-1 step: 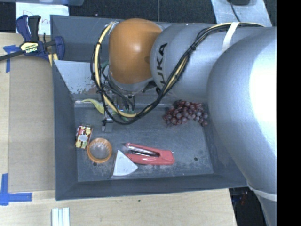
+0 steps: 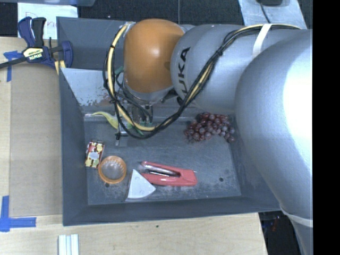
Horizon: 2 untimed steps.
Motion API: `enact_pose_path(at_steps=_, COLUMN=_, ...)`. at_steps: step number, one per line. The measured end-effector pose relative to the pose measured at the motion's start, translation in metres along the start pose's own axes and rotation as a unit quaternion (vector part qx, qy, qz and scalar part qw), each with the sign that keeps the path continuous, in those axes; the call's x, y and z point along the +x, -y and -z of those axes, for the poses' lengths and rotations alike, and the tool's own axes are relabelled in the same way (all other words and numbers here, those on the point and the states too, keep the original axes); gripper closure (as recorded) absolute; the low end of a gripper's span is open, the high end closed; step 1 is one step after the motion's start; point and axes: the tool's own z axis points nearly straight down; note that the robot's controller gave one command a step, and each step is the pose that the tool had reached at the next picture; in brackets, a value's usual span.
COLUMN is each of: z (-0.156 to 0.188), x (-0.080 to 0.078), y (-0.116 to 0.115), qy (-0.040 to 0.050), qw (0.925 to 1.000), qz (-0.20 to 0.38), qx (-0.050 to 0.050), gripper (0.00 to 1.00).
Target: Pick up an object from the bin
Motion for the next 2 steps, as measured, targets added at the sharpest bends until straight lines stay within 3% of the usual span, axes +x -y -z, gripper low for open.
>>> enact_pose_path(at_steps=1, z=-0.042, x=0.006, y=-0.023, qy=0.0011, qw=0.9828, qz=0.185, qx=0.0, gripper=0.0)
enact_pose_path(at_steps=2, z=-0.03, x=0.03, y=-0.032, qy=-0.0007, qw=0.9738, qz=0.227, qx=0.0, gripper=0.0)
